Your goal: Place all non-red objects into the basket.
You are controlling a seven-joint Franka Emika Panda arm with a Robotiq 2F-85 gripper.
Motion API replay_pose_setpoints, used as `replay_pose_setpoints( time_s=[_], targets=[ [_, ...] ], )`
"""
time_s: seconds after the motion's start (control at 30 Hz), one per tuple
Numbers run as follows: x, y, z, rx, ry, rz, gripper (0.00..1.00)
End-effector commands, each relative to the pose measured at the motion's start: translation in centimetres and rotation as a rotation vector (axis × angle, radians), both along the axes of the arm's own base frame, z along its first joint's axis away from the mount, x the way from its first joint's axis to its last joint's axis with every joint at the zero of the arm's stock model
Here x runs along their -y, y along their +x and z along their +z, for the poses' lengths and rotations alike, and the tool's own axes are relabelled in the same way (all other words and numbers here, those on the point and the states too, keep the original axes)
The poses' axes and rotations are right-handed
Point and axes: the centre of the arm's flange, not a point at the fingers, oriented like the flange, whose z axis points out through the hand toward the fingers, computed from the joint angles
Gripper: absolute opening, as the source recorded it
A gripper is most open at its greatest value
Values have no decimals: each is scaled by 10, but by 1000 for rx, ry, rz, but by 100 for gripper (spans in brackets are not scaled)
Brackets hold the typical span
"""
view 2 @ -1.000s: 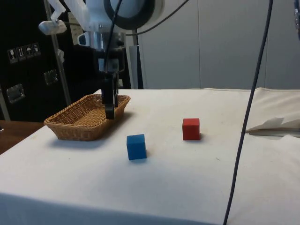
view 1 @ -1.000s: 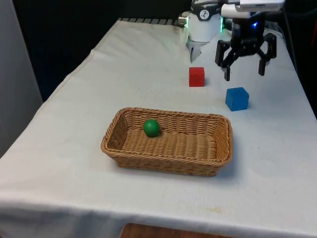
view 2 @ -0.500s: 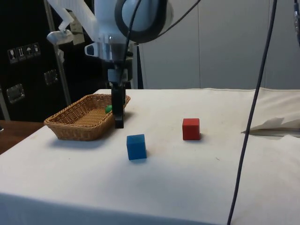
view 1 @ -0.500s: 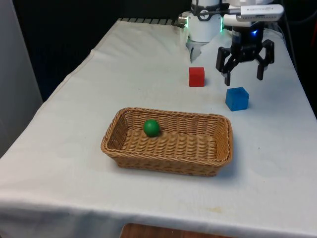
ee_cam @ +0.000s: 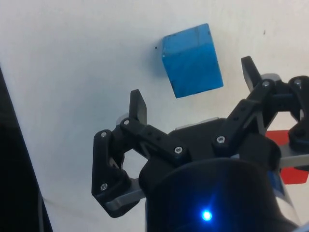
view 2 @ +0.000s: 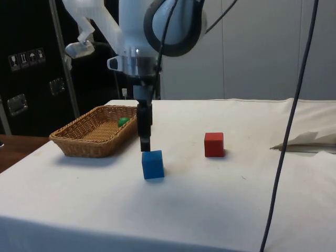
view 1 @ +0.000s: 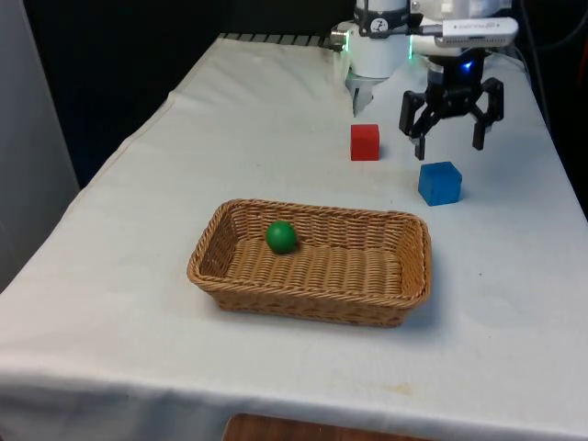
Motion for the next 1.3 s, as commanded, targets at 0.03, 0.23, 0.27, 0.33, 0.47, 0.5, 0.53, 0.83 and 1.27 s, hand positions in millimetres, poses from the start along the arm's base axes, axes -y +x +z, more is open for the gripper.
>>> replay_pose_setpoints(
  time_s=[0.03,0.23,0.27,0.33,0.47,0.5,0.53,0.83,1.27],
  targets=[
    [-4,-1,-5,6,13,-4,100],
    [-6,-2,-19,1,10,-6,100],
    [-7,-2,-23,0,8,-6,100],
    [-9,-2,-29,1,6,-5,100],
    [-11,-3,-36,1,3,-2,100],
    [-12,-3,-39,0,2,-1,100],
    [-13,-3,-40,0,1,-1,100],
    [-20,-5,-59,7,-2,5,100],
    [-20,-5,-65,9,-15,8,6]
  ],
)
